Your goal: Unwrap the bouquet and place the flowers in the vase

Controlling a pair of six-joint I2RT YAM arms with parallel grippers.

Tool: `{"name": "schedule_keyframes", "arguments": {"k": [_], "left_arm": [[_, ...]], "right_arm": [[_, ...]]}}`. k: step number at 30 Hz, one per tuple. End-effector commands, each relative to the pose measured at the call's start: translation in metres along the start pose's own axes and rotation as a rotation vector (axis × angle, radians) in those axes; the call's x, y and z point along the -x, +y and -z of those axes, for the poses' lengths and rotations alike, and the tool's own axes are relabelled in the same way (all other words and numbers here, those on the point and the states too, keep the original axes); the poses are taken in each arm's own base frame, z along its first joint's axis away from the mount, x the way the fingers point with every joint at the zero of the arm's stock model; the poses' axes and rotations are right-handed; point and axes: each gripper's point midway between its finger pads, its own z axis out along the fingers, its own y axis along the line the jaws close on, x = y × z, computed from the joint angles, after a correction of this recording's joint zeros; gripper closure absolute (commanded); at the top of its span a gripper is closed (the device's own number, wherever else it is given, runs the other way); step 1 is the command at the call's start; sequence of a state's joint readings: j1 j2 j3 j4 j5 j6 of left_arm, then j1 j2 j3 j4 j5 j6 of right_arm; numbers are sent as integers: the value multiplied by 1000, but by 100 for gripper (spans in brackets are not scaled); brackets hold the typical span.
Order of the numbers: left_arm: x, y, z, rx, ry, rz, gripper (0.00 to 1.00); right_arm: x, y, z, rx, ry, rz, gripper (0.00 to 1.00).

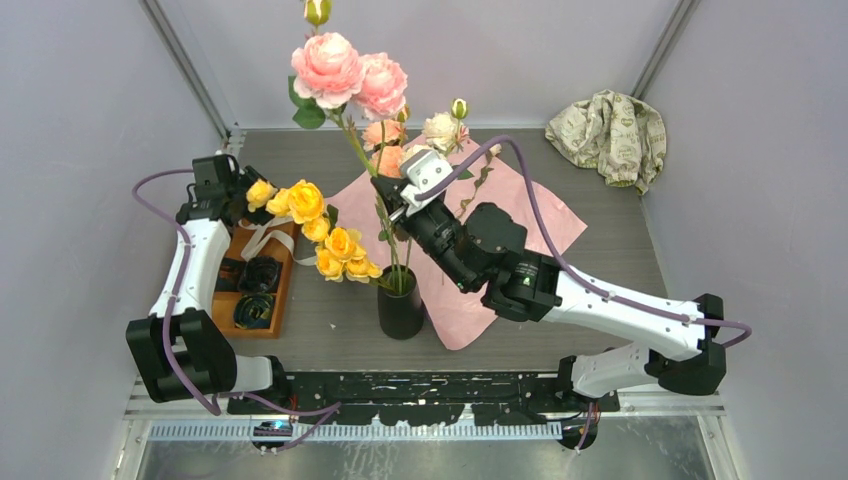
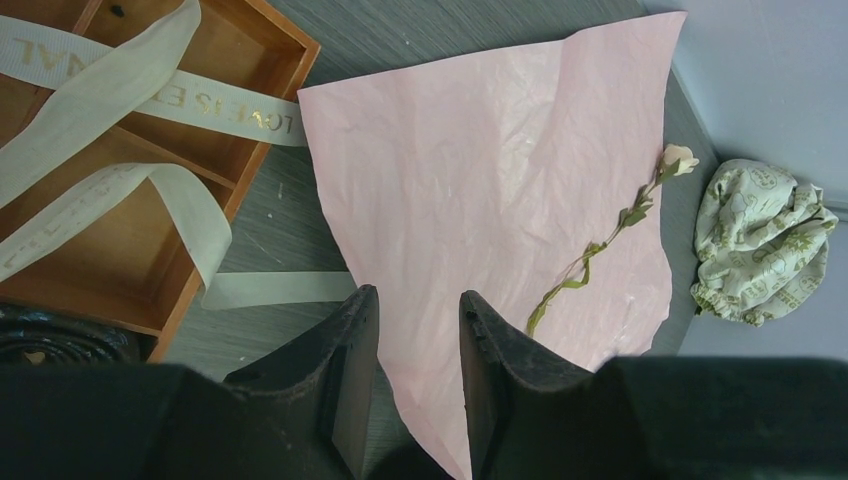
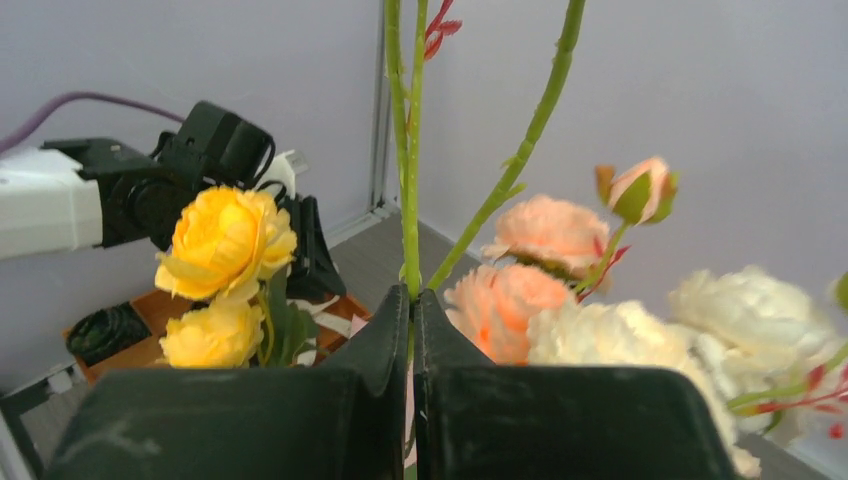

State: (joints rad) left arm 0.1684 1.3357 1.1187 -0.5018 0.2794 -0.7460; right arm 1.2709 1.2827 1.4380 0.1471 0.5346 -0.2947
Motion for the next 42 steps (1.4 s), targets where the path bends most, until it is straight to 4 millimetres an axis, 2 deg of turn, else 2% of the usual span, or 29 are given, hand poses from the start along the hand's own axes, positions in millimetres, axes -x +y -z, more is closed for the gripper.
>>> {"name": "schedule_keyframes", "arguments": {"k": [1, 11, 19, 22, 24, 28, 33, 38, 42], "left_arm": [[5, -4, 6, -20, -31, -28, 64], [5, -4, 7, -20, -34, -28, 64], [3, -2, 7, -18, -31, -26, 64], [4, -3, 7, -21, -31, -25, 64], [4, -4, 8, -23, -34, -26, 64], [4, -4, 8, -23, -33, -27, 63], [5, -3, 10, -17, -39, -35, 64], [9, 0, 14, 8, -61, -46, 63], [15, 4, 22, 47, -101, -54, 64]], "right_arm": [[-4, 6, 12, 31, -20, -128, 99], [-67, 17, 33, 49, 114, -206, 99], [-118, 23, 54, 35, 242, -241, 81], [-132, 22, 60, 28, 277, -235, 67], [-136, 21, 65, 26, 290, -240, 59], [-136, 17, 74, 18, 296, -267, 53], [-118, 3, 89, -16, 254, -344, 49], [-116, -34, 110, -174, 264, -377, 48], [-122, -66, 124, -341, 272, -373, 48]]}}
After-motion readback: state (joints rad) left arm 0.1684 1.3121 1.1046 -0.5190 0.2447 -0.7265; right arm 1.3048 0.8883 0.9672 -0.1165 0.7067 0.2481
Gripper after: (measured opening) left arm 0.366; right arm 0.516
